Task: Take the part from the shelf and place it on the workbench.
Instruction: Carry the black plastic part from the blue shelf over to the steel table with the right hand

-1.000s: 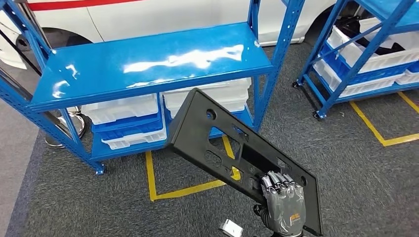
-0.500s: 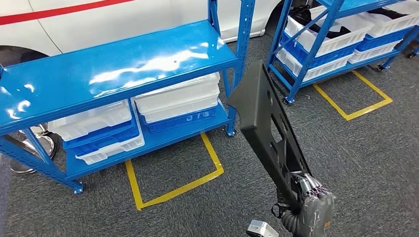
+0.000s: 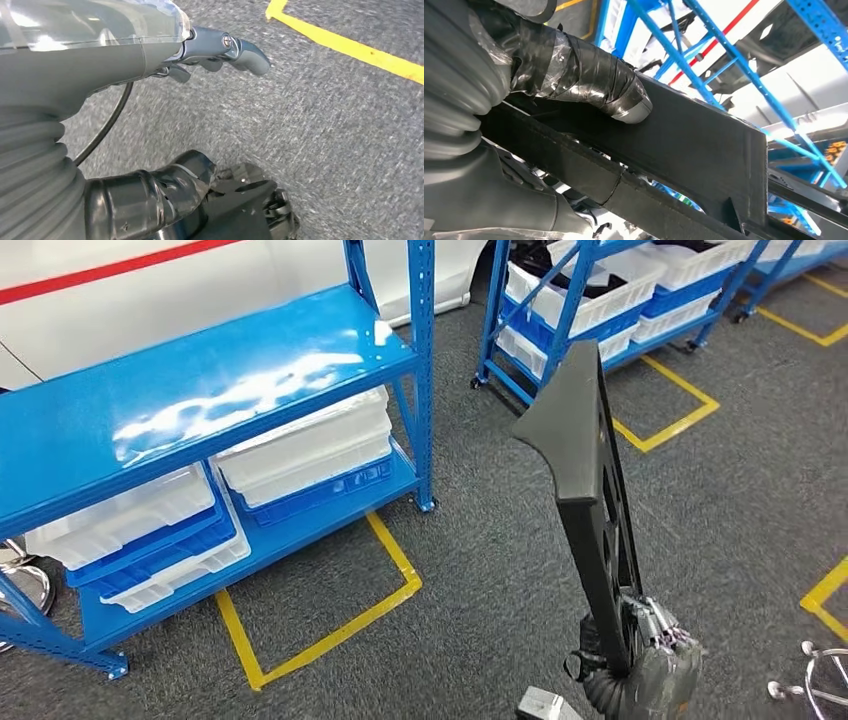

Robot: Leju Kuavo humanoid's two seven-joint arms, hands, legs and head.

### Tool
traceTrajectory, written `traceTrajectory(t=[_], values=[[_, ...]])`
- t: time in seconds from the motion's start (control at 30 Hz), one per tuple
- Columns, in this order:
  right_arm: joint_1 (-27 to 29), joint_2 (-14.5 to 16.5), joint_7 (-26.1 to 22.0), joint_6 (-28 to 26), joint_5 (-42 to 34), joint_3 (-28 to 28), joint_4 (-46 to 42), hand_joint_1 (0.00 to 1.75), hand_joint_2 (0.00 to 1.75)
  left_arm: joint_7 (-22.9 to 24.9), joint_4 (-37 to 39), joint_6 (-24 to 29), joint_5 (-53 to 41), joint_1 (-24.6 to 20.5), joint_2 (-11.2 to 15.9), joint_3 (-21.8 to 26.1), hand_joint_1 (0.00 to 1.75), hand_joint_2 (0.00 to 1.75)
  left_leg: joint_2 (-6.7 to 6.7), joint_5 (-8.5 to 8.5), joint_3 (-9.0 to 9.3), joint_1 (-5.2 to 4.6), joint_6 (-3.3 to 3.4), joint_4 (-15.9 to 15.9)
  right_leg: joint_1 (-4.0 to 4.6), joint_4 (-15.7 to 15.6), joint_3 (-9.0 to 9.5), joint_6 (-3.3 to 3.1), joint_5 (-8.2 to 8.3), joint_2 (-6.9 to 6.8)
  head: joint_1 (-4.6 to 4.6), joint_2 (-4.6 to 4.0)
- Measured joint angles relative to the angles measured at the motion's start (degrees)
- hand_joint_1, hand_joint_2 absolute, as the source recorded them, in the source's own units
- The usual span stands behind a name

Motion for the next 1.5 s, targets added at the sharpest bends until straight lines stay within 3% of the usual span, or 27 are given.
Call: traceTrajectory(t=[0.03, 0.1, 0.2, 0.27, 0.3, 0.33, 0.43, 0.47, 0.53, 0.57, 0.63, 0.7, 0.73, 0.77, 0.8, 0.87, 0.93, 1.0, 1.07, 1.13, 1.2, 1.27, 1.3, 1.33, 1.37, 1.43, 1.5], values=[[0.06, 0.05, -0.19, -0.01, -0.06, -0.09, -0.02, 1.75, 1.75, -0.03, 0.0, 0.03, -0.03, -0.07, -0.01, 0.05, 0.0, 1.75, 0.59, 0.23, 0.05, 0.01, 0.29, -0.23, -0.09, -0.15, -0.19, 0.43, 0.24, 0.54, 0.02, 0.0], [0.14, 0.09, -0.6, -0.02, -0.32, -0.33, -0.03, 1.75, 1.75, -0.06, 0.0, 0.12, -0.12, -0.19, -0.02, 0.11, 0.0, 1.75, 2.0, 0.88, 0.24, 0.1, 1.11, -1.0, -0.01, 0.9, -0.89, 0.87, -0.58, -0.86, 0.09, 0.0], [-0.02, 0.32, -1.63, -0.02, -1.39, -0.68, -0.04, 1.75, 1.75, -0.07, 0.0, 0.24, -0.3, -0.1, -0.05, 0.18, 0.0, 1.75, 4.41, 1.35, 0.05, -0.06, 1.85, -1.52, 0.13, 9.77, -4.77, 1.22, -6.01, -5.11, 0.24, 0.0], [0.0, 0.49, -2.51, -0.02, -2.69, -0.85, -0.04, 1.75, 1.75, -0.05, 0.0, 0.27, -0.34, 0.06, -0.05, 0.24, 0.0, 1.75, 6.14, 1.31, -0.08, -0.19, 1.89, -1.48, -0.04, 14.92, -6.75, 1.53, -7.85, -5.8, 0.23, 0.0], [0.01, 0.53, -2.81, -0.02, -3.34, -0.91, -0.05, 1.75, 1.75, -0.05, 0.0, 0.28, -0.35, 0.07, -0.05, 0.25, 0.0, 1.75, 6.94, 1.27, -0.1, -0.2, 1.85, -1.44, -0.12, 14.64, -6.32, 1.65, -7.22, -6.04, 0.22, 0.0], [0.02, 0.55, -2.98, -0.02, -3.9, -0.95, -0.09, 1.75, 1.75, -0.05, 0.0, 0.29, -0.36, 0.04, -0.06, 0.26, 0.0, 1.75, 7.67, 1.2, -0.09, -0.19, 1.76, -1.36, -0.2, 12.19, -4.79, 1.73, -5.74, -6.45, 0.23, 0.0], [-0.05, 0.64, -3.16, -0.02, -5.01, -0.96, -0.45, 1.75, 1.75, -0.05, 0.0, 0.29, -0.38, -0.09, -0.1, 0.26, 0.0, 1.75, 9.4, 0.63, -0.09, -0.48, 0.97, -0.73, 0.12, 1.46, 1.09, 1.3, -2.19, -9.54, 0.21, 0.0], [-0.07, 0.72, -3.2, -0.02, -5.25, -0.96, -0.57, 1.75, 1.75, -0.05, 0.0, 0.3, -0.38, -0.12, -0.1, 0.28, 0.0, 1.75, 9.87, 0.46, -0.08, -0.62, 0.66, -0.56, 0.32, -0.08, 1.77, 0.98, -2.07, -10.11, 0.19, 0.0], [-0.01, 0.88, -3.28, -0.02, -5.55, -0.96, -0.69, 1.75, 1.75, -0.06, 0.0, 0.31, -0.38, -0.24, -0.1, 0.33, 0.0, 1.75, 10.88, 0.27, 0.09, -0.69, 0.16, -0.48, 0.51, -0.35, 1.62, 0.26, -2.12, -9.28, 0.15, 0.0], [0.04, 0.94, -3.32, -0.03, -5.63, -0.97, -0.77, 1.75, 1.75, -0.05, 0.0, 0.31, -0.38, -0.33, -0.1, 0.36, 0.0, 1.75, 10.78, -0.03, 0.15, -0.58, -0.14, -0.26, 0.47, -0.45, 1.64, -0.05, -2.02, -8.71, 0.16, 0.0], [0.03, 1.14, -3.46, -0.05, -5.72, -0.98, -0.94, 1.75, 1.75, -0.07, 0.0, 0.33, -0.38, -0.46, -0.11, 0.4, 0.0, 1.75, 8.5, -2.2, -0.82, -0.3, -0.76, 2.46, 0.25, -0.69, 1.7, -0.73, -1.74, -7.58, 0.16, 0.0], [-0.02, 1.43, -3.64, -0.07, -5.85, -0.98, -1.06, 1.75, 1.75, -0.07, 0.0, 0.36, -0.38, -0.36, -0.12, 0.55, 0.0, 1.75, 5.6, -6.0, -3.8, -0.12, -1.06, 9.26, 0.21, -0.73, 1.64, -1.11, -1.6, -6.49, 0.14, 0.0], [-0.02, 1.54, -3.69, -0.07, -5.92, -0.98, -1.07, 1.75, 1.75, -0.07, 0.0, 0.37, -0.38, -0.25, -0.12, 0.63, 0.0, 1.75, 5.09, -7.45, -5.45, -0.1, -1.08, 12.88, 0.29, -0.71, 1.59, -1.19, -1.57, -5.84, 0.15, 0.0], [0.01, 1.61, -3.73, -0.07, -5.99, -0.98, -1.07, 1.75, 1.75, -0.06, 0.0, 0.38, -0.38, -0.13, -0.11, 0.71, 0.0, 1.75, 4.88, -7.93, -6.52, -0.1, -1.03, 15.17, 0.37, -0.67, 1.56, -1.22, -1.56, -5.08, 0.15, 0.0], [0.03, 1.67, -3.74, -0.07, -6.07, -0.98, -1.07, 1.75, 1.75, -0.05, 0.0, 0.39, -0.38, -0.05, -0.11, 0.76, 0.0, 1.75, 4.78, -7.33, -6.74, -0.1, -0.9, 15.54, 0.44, -0.6, 1.57, -1.24, -1.55, -4.3, 0.15, 0.0], [0.05, 1.79, -3.81, -0.07, -6.18, -0.98, -1.1, 1.75, 1.75, -0.05, 0.0, 0.43, -0.37, -0.03, -0.09, 0.81, 0.0, 1.75, 3.93, -3.45, -4.32, -0.1, -0.47, 10.14, 0.47, -0.45, 1.65, -1.23, -1.54, -2.75, 0.15, 0.0], [0.03, 1.91, -4.01, -0.07, -6.32, -0.98, -1.15, 1.75, 1.75, -0.05, 0.0, 0.44, -0.34, -0.05, -0.08, 0.87, 0.0, 1.75, 1.0, -0.54, -1.2, -0.03, -0.01, 3.05, 0.47, -0.27, 1.51, -1.02, -1.47, -1.42, 0.16, 0.0], [0.08, 2.07, -4.31, -0.07, -6.45, -0.99, -1.27, 1.75, 1.75, -0.06, 0.0, 0.44, -0.31, -0.11, -0.09, 0.91, 0.0, 1.75, -0.72, -0.18, -0.06, -0.07, 0.21, 0.24, 0.28, -0.23, 0.98, -0.42, -1.15, -0.24, 0.17, 0.0], [0.27, 2.23, -4.6, -0.08, -6.63, -1.03, -1.46, 1.75, 1.75, -0.07, 0.0, 0.45, -0.27, -0.19, -0.11, 0.93, 0.0, 1.75, 0.42, 0.08, 0.12, -0.01, 0.57, -0.33, 0.05, -0.31, 0.58, 0.3, -0.84, 0.83, 0.16, 0.0], [0.44, 2.33, -4.83, -0.09, -6.92, -1.19, -1.69, 1.75, 1.75, -0.08, 0.0, 0.49, -0.24, -0.19, -0.17, 0.96, 0.0, 1.75, 1.95, 0.6, 0.37, 0.16, 1.3, -1.16, 0.28, 1.24, -0.24, 0.76, -2.0, -0.89, 0.3, 0.0], [0.46, 2.42, -4.97, -0.09, -7.16, -1.42, -1.84, 1.75, 1.75, -0.07, 0.0, 0.53, -0.22, -0.17, -0.22, 0.98, 0.0, 1.75, 3.61, 0.86, 0.43, 0.02, 1.82, -1.58, 0.51, 6.89, -2.87, 1.03, -5.35, -4.2, 0.5, 0.0], [0.5, 2.45, -5.07, -0.09, -7.26, -1.67, -1.86, 1.75, 1.75, -0.06, 0.0, 0.55, -0.21, -0.05, -0.22, 1.02, 0.0, 1.75, 5.35, 0.81, 0.32, -0.17, 1.98, -1.55, 0.36, 13.6, -5.99, 1.3, -8.12, -5.57, 0.56, 0.0], [0.57, 2.45, -5.09, -0.09, -7.28, -1.77, -1.86, 1.75, 1.75, -0.05, 0.0, 0.55, -0.2, 0.01, -0.22, 1.04, 0.0, 1.75, 6.19, 0.76, 0.31, -0.22, 2.0, -1.53, 0.24, 14.9, -6.51, 1.42, -8.11, -5.83, 0.55, 0.0], [0.62, 2.45, -5.12, -0.09, -7.31, -1.86, -1.86, 1.75, 1.75, -0.06, 0.0, 0.54, -0.19, 0.02, -0.22, 1.05, 0.0, 1.75, 6.99, 0.69, 0.34, -0.23, 1.96, -1.51, 0.13, 13.92, -5.87, 1.5, -7.03, -6.13, 0.56, 0.0], [0.65, 2.45, -5.14, -0.09, -7.33, -1.91, -1.86, 1.75, 1.75, -0.06, 0.0, 0.54, -0.18, -0.02, -0.22, 1.07, 0.0, 1.75, 7.69, 0.59, 0.43, -0.24, 1.87, -1.47, 0.05, 10.87, -4.14, 1.51, -5.2, -6.69, 0.56, 0.0], [0.63, 2.46, -5.2, -0.09, -7.33, -1.92, -1.86, 1.75, 1.75, -0.06, 0.0, 0.54, -0.18, -0.11, -0.25, 1.07, 0.0, 1.75, 8.8, 0.24, 0.62, -0.4, 1.45, -1.23, 0.34, 2.89, 0.12, 1.18, -2.39, -9.16, 0.58, 0.0], [0.64, 2.54, -5.26, -0.09, -7.38, -1.93, -1.87, 1.75, 1.75, -0.05, 0.0, 0.54, -0.18, -0.16, -0.27, 1.09, 0.0, 1.75, 9.72, -0.08, 0.76, -0.68, 0.9, -1.04, 0.77, -0.84, 1.88, 0.63, -1.91, -10.61, 0.54, 0.0]])
